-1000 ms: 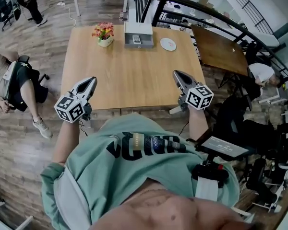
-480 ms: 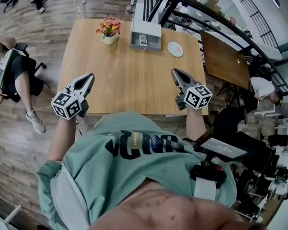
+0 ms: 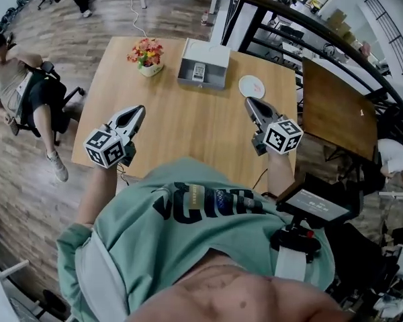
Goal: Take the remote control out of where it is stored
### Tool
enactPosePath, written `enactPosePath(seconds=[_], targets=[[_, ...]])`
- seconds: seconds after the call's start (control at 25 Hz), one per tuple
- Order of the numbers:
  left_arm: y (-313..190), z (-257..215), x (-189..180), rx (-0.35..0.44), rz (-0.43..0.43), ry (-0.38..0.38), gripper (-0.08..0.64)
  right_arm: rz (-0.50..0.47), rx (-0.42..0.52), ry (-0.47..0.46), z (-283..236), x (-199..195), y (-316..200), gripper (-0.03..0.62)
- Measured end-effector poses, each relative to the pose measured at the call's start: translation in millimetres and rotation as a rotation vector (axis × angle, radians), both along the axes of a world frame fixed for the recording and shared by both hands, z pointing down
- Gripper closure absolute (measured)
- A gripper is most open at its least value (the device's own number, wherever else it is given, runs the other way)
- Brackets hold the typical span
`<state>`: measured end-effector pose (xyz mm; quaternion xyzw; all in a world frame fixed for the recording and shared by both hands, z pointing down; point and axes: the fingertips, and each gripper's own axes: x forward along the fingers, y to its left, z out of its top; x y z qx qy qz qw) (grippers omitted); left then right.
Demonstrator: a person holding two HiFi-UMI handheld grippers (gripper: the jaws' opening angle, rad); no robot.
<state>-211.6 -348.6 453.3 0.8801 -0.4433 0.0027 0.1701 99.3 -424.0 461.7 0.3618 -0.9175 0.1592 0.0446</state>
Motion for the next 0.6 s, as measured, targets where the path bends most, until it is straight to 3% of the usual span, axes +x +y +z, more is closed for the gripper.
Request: enactPosePath(seconds=[0.16, 0.28, 0.48, 0.6], targets=[[-11.0, -1.2, 25.7, -0.062, -0.033, -0.054, 0.558, -0.04, -0.029, -0.031, 28.8, 22.5, -24.6, 0.588], [-20.7, 8.0, 35.8, -0.091, -0.031, -0.117, 0.558, -0.014, -0.065, -0.058, 50.3, 35.2, -40.6, 0.588], [-41.4, 30.1, 15.4, -0.134, 0.004, -0.159, 0.558, 0.048, -0.104, -0.092, 66.7, 6.9, -47.9, 0.588], [-66.5, 41.9, 16.1, -0.147, 0.072, -0.183, 0.558, 0.077, -0.14, -0.104, 71.9, -5.4, -35.8, 0.588]])
